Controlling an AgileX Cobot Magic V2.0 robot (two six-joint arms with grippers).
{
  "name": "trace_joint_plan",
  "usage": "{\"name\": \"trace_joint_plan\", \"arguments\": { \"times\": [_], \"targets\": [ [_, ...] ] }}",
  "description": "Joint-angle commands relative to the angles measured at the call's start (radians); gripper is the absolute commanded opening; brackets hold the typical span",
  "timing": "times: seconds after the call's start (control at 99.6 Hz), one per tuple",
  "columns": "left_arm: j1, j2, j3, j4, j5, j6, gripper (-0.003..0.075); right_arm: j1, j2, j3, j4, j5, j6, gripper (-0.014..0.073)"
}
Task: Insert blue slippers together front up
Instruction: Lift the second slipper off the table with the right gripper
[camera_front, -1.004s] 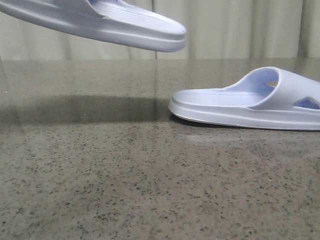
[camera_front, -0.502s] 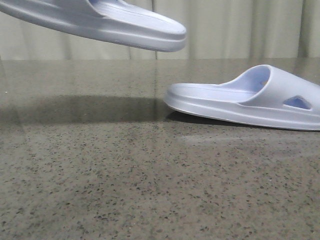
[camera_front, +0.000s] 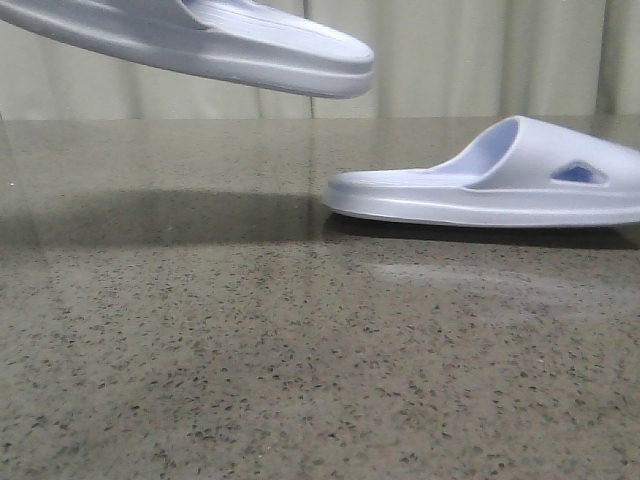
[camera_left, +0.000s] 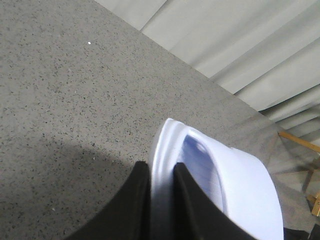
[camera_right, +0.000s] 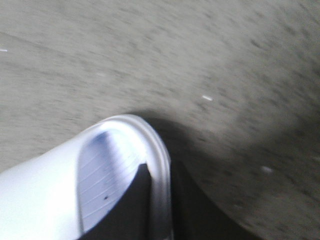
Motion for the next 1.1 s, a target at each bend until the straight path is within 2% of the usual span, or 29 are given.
{"name": "trace_joint_plan", "arguments": {
  "times": [0.0, 0.341, 0.632, 1.094],
  "targets": [
    [0.003, -0.016, -0.029, -0.052, -0.015, -0.003, 0.0017, 0.0, -0.05, -0.081, -0.007, -0.028, -0.038, -0.0083],
    [0.003, -0.016, -0.029, -0.071, -0.015, -0.003, 0.0017, -0.002, -0.082, -0.249, -0.009, -0.067, -0.09, -0.0083],
    [0.003, -0.016, -0.029, -0.104, 0.019, -0.003, 0.0017, -0.002, -0.082, -0.371, -0.016, -0.046, -0.109, -0.0083],
    [0.003, -0.016, -0.029, -0.19, 0.07, 0.005, 0.0017, -0.002, -0.082, -0.382, -0.056, 0.035, -0.117, -0.0083]
  ]
}}
